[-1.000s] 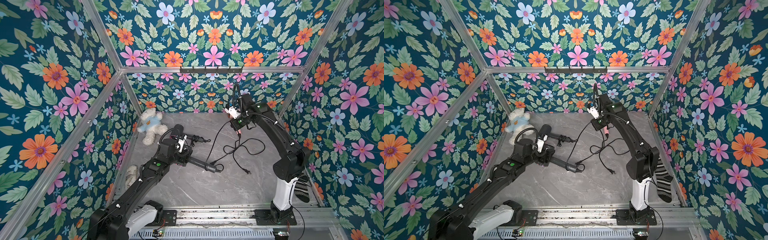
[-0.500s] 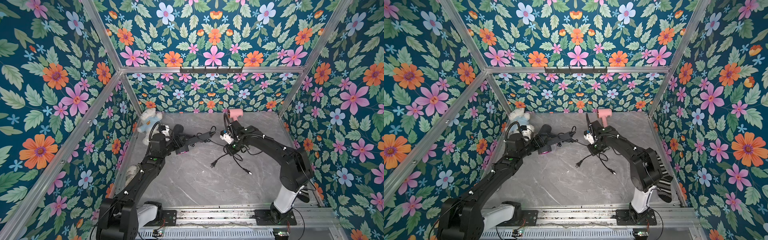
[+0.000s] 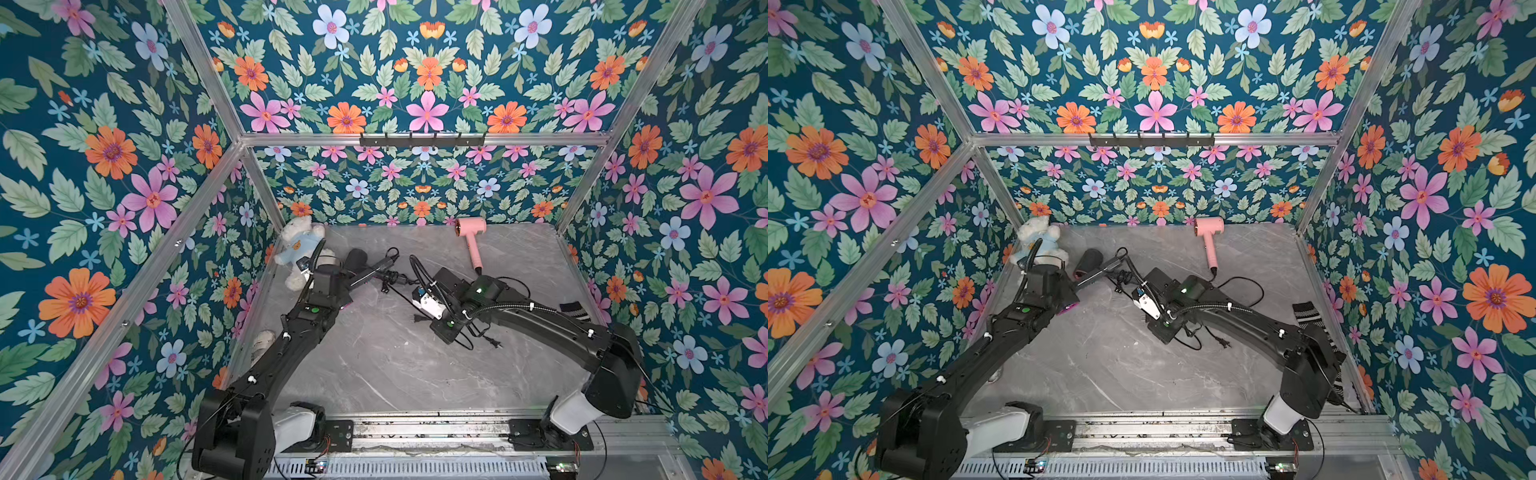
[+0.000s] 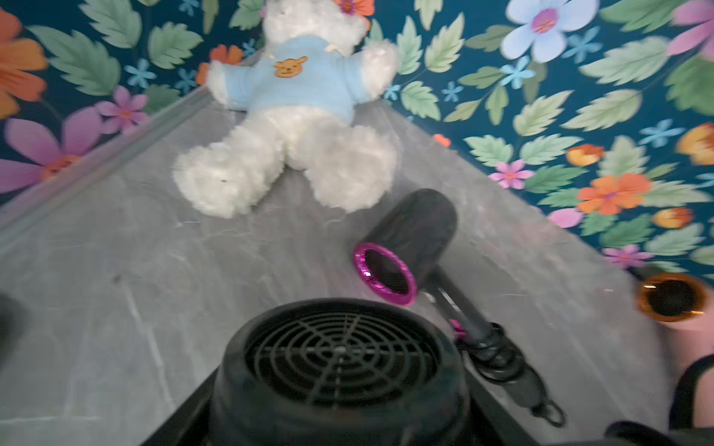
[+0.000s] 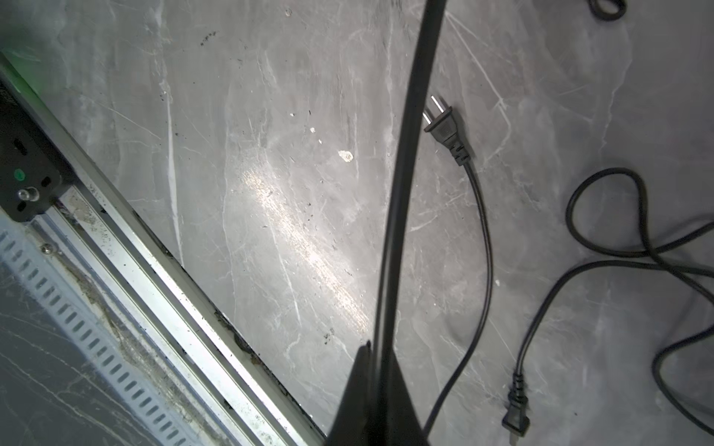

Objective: Wrap the cord around the hair dryer
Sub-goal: Wrap the power cord around the hair dryer.

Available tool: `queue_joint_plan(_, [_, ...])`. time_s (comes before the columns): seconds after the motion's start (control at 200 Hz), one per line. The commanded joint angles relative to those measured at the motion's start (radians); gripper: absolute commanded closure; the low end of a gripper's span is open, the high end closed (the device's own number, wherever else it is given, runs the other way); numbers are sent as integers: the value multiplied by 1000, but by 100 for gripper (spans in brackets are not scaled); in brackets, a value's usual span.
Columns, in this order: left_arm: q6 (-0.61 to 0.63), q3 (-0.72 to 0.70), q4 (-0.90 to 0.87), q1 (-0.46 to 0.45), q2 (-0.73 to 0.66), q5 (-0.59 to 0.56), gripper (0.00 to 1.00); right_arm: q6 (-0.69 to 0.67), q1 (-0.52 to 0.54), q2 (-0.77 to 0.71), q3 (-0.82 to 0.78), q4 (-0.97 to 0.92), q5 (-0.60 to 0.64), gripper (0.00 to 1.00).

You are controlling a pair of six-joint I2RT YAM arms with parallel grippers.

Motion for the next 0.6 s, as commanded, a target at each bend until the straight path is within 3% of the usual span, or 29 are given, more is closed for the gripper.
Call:
queue_joint_plan(0.0, [63,1,-36,-34,20,-241,100,-10,22,-12,56,-116,68,100])
queue_joint_plan(0.135, [124,7,-51,-78,57,-313,100,-60,24,-23,136,-143,123,100])
queue_joint_plan(0.325, [307,123,-162,-166,166,-305,100,-179,12,12,296,-149,157,100])
queue_joint_plan(0.435, [412,177,-248,-220,227,-288,100,-225,-72,5,330,-61,52,100])
queue_joint_plan(0.595, [536,137,-219,-264,205,-130,100,-248,-200,31,388,13,-71,100])
